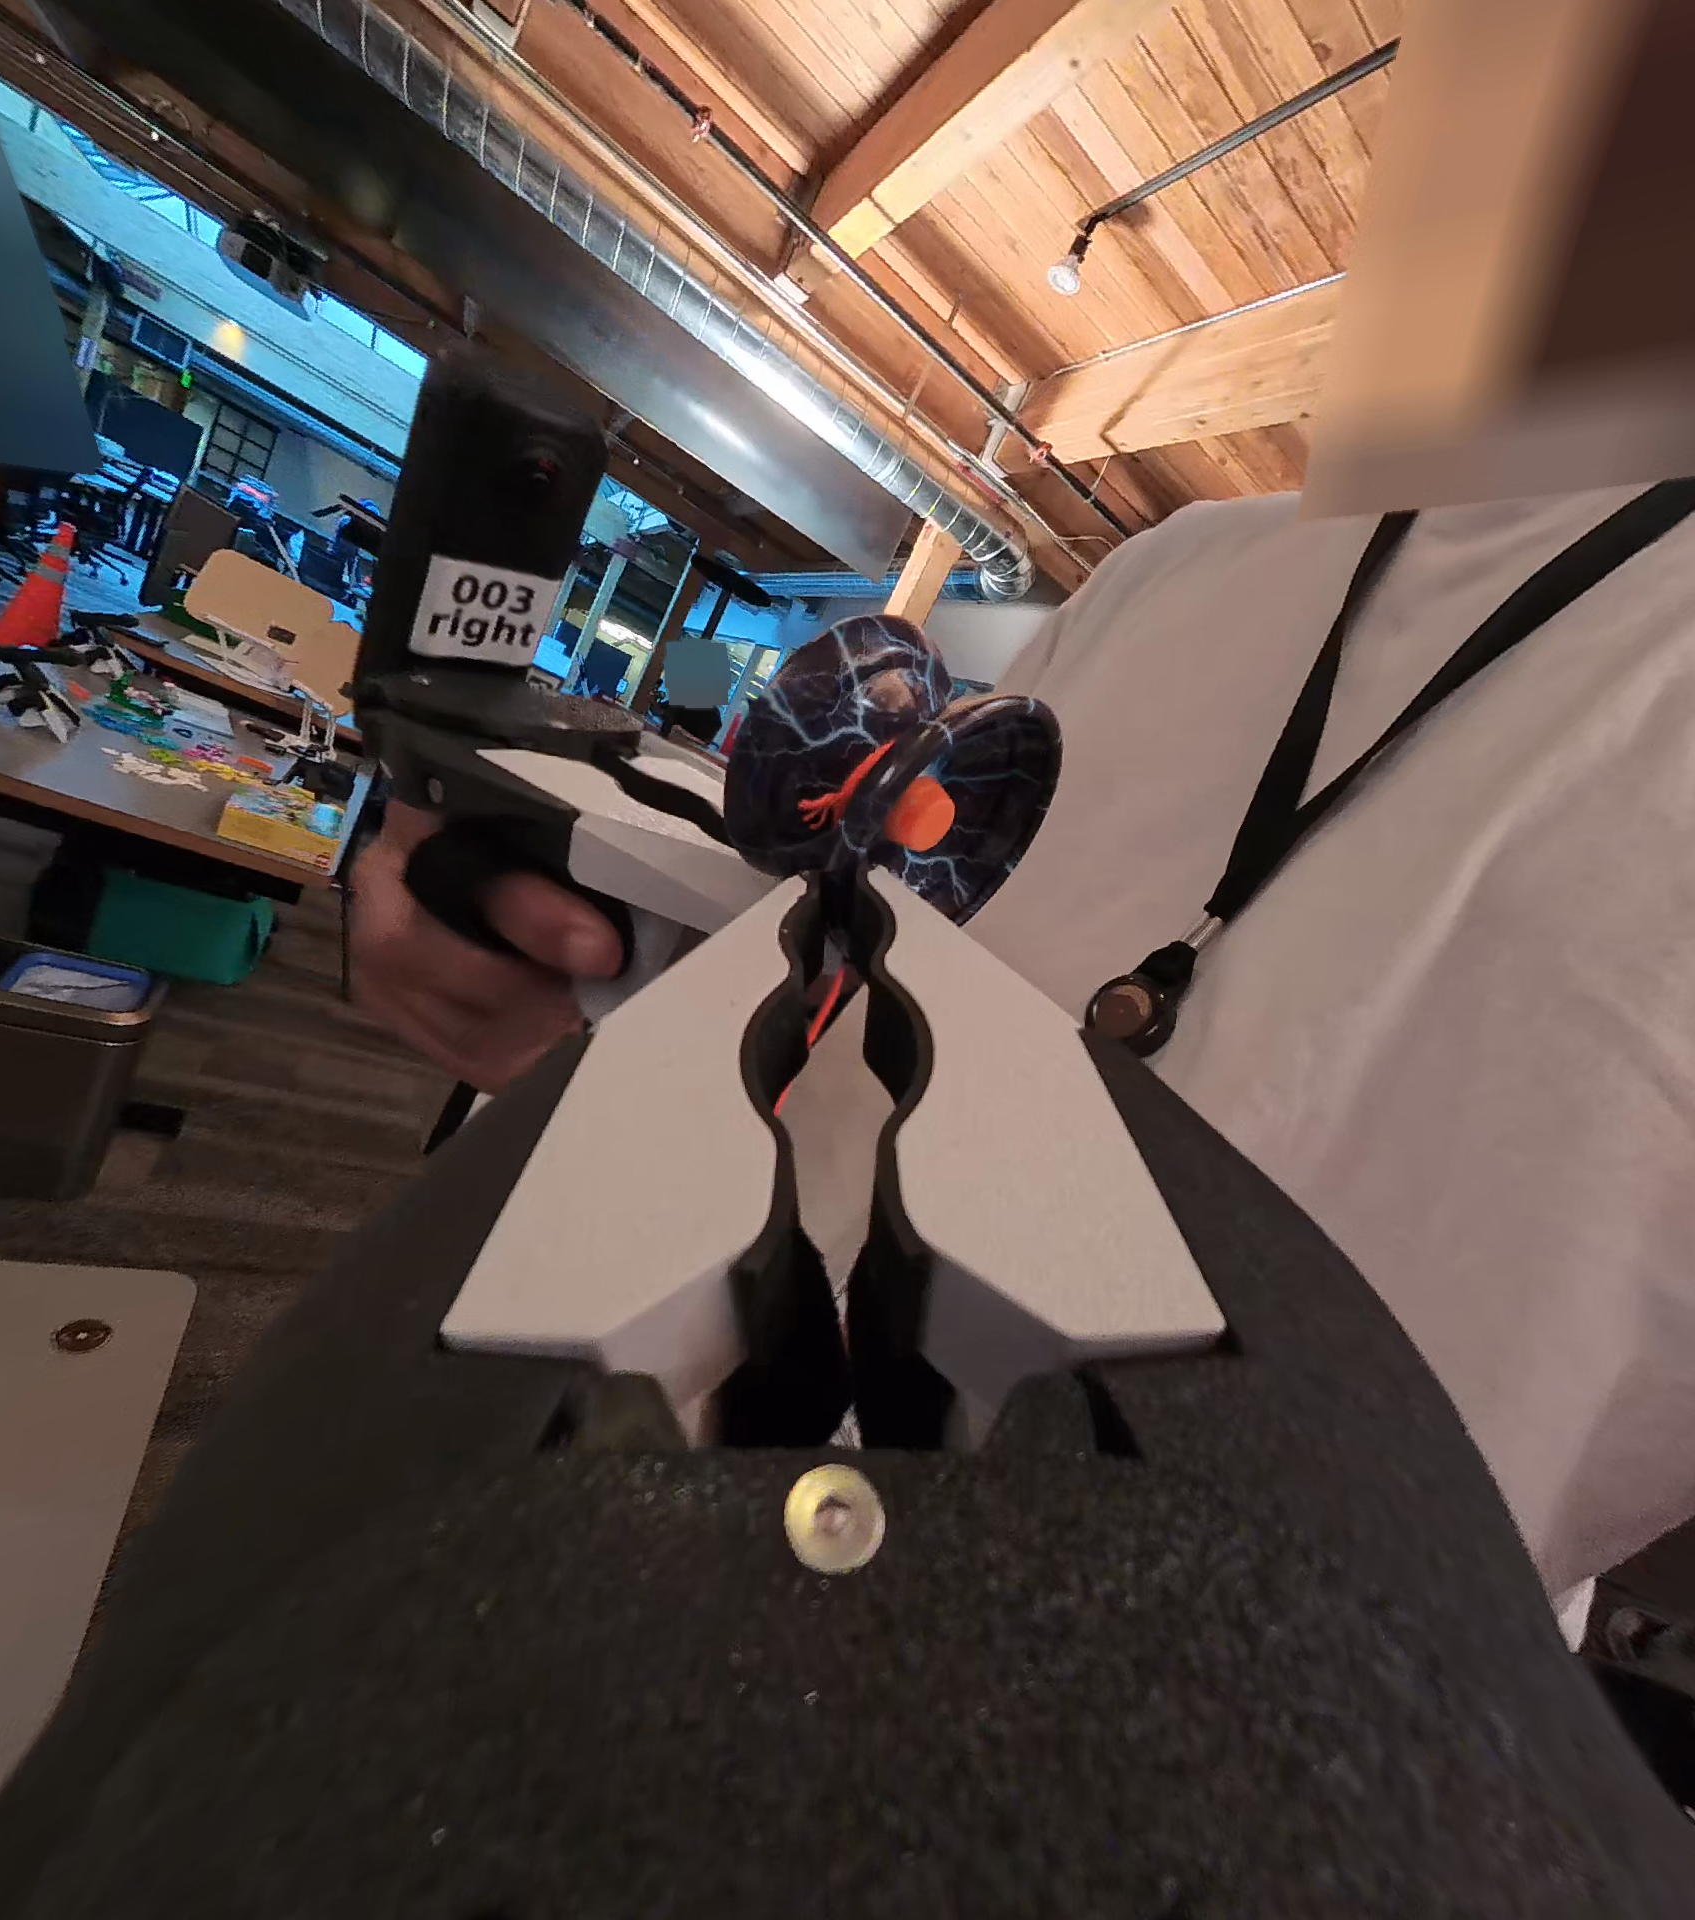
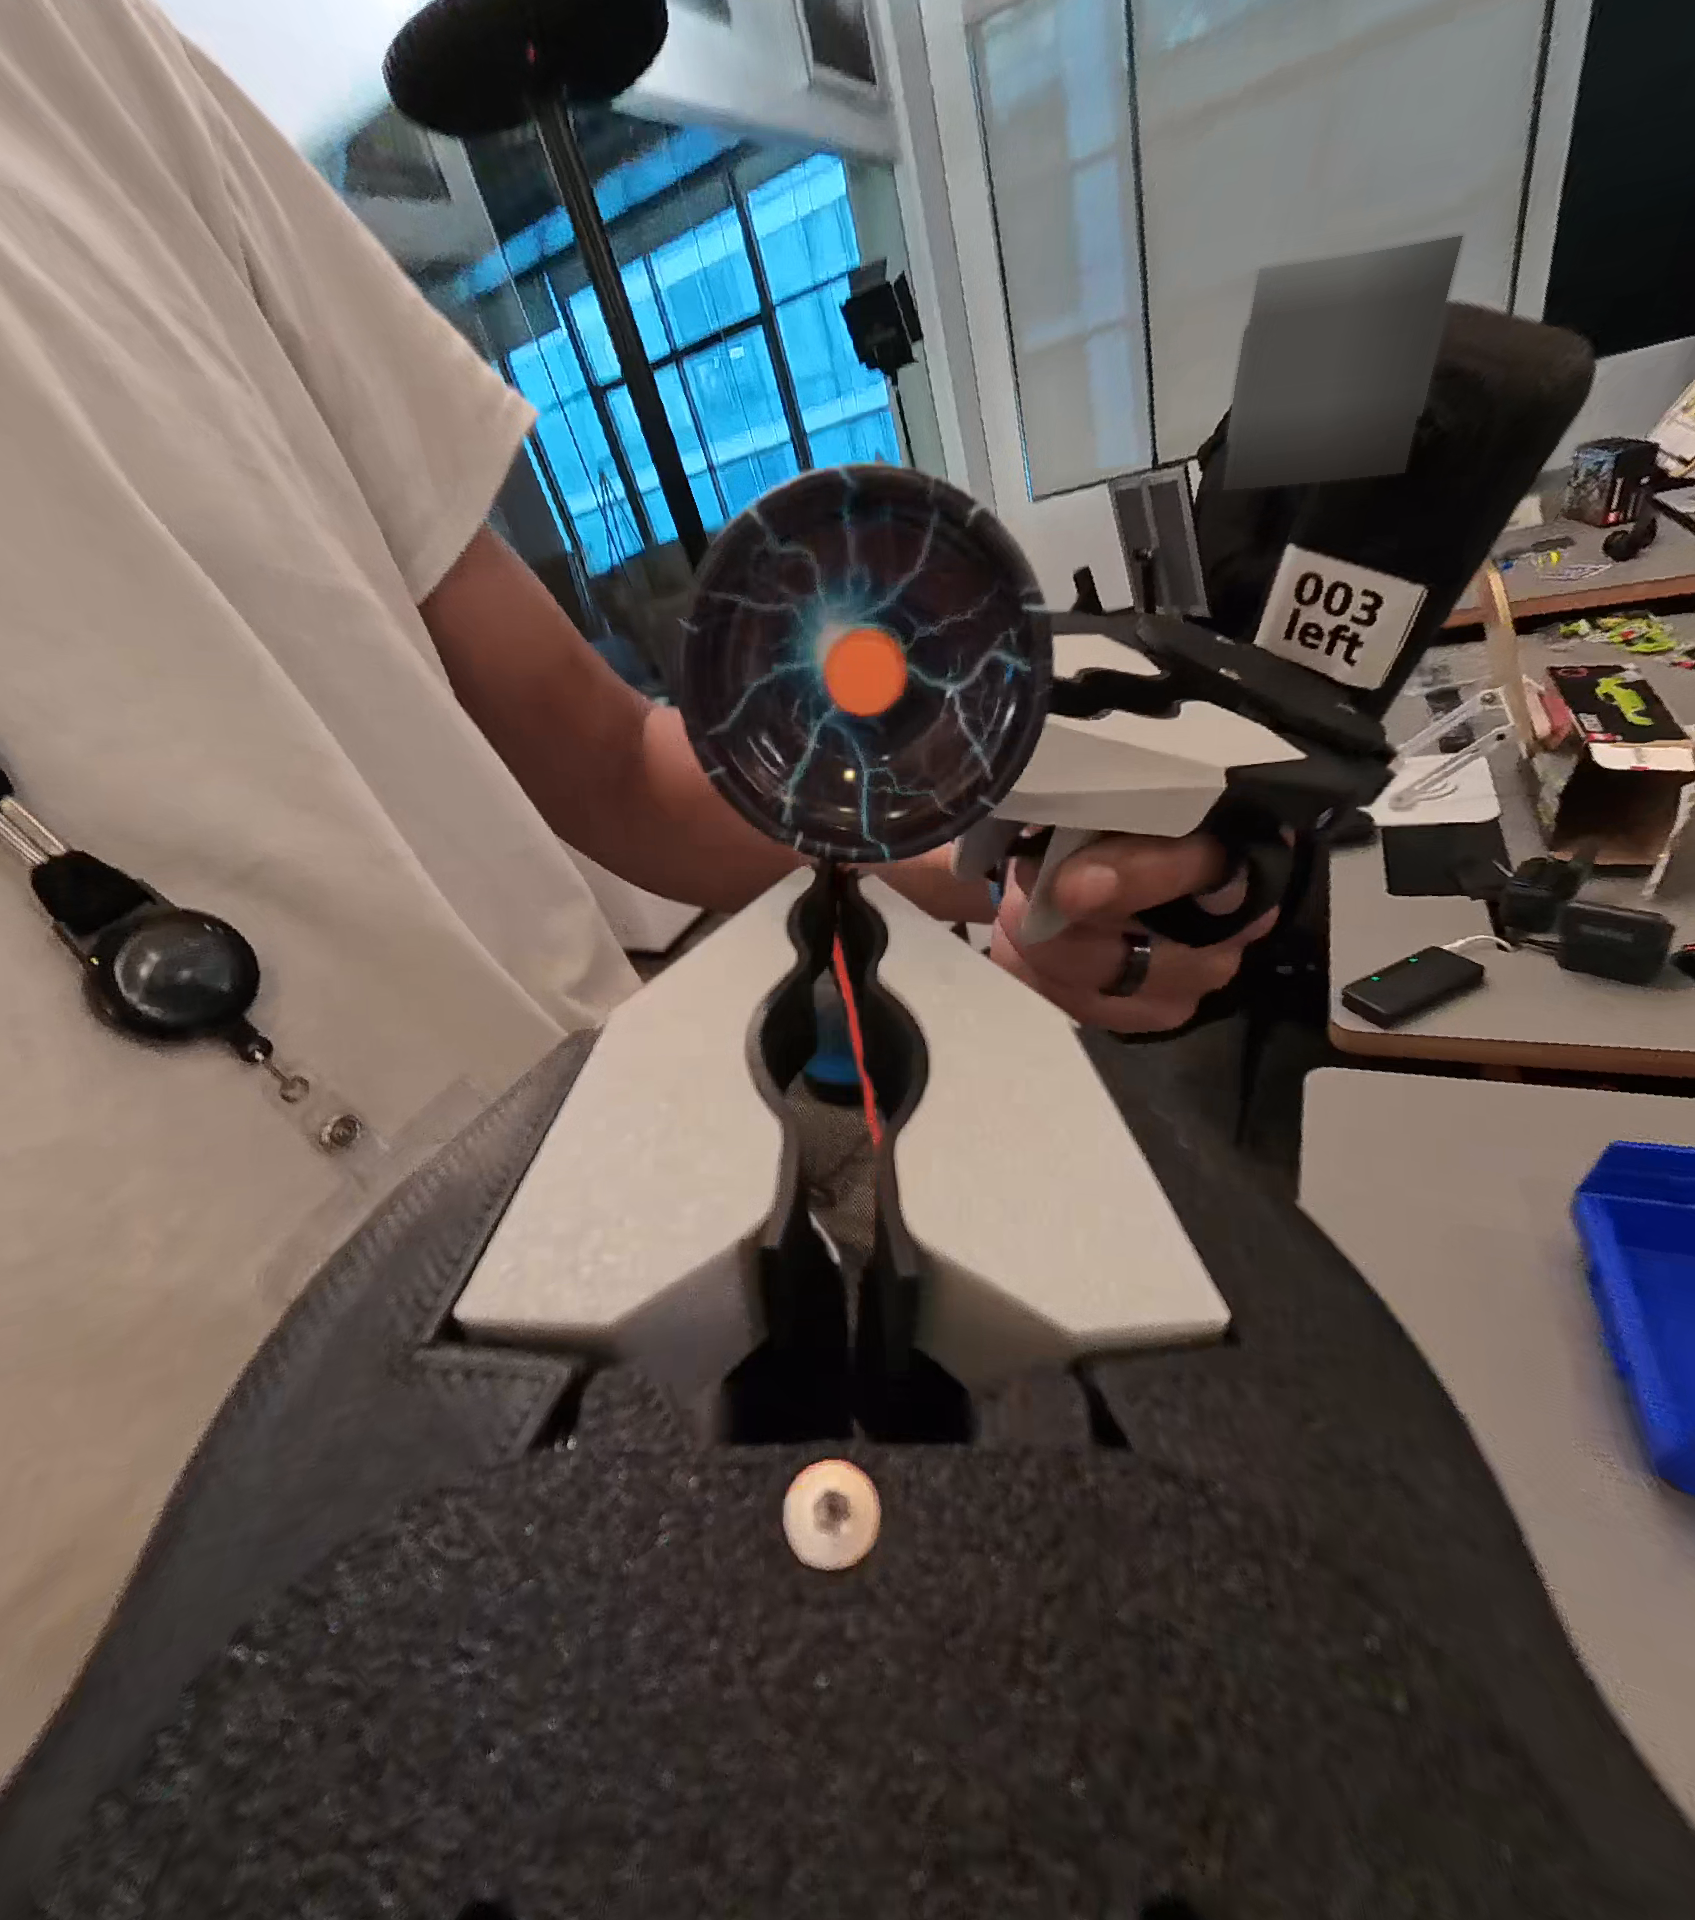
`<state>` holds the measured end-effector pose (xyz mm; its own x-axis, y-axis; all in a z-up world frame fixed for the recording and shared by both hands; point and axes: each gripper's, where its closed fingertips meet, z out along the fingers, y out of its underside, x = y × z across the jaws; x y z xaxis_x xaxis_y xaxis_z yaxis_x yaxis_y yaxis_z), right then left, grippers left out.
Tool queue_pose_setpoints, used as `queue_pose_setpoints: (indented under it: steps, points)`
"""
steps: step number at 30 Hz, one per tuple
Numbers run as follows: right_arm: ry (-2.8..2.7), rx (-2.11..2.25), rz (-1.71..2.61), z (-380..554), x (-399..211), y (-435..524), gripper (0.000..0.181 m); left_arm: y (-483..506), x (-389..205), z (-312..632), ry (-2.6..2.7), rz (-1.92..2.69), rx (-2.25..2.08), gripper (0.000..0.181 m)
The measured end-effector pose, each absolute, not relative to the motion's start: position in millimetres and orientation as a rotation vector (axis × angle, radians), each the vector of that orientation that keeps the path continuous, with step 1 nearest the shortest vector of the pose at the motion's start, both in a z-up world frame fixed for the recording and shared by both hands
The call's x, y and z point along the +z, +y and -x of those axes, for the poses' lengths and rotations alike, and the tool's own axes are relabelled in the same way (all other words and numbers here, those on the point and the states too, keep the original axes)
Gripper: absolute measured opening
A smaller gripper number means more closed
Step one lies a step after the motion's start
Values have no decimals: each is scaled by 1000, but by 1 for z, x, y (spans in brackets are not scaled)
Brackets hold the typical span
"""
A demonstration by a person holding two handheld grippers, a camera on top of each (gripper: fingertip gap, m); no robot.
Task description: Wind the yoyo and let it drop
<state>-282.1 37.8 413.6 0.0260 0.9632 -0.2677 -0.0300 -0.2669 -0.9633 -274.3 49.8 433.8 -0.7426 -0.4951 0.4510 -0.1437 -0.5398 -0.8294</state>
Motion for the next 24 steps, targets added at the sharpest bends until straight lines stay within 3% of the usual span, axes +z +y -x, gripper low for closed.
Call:
queue_pose_setpoints:
  steps: [13,17,24]
  points:
    - [-963,1562,1453,289,396,-1,0,79,409,271,1330,1130,-2240,0]
    - [-1022,1312,1501,274,401,8,0,84,384,271,1427,1256,-2123,0]
    - [-1395,456,1554,241,426,51,0,55,367,273,1649,1289,-2106,0]
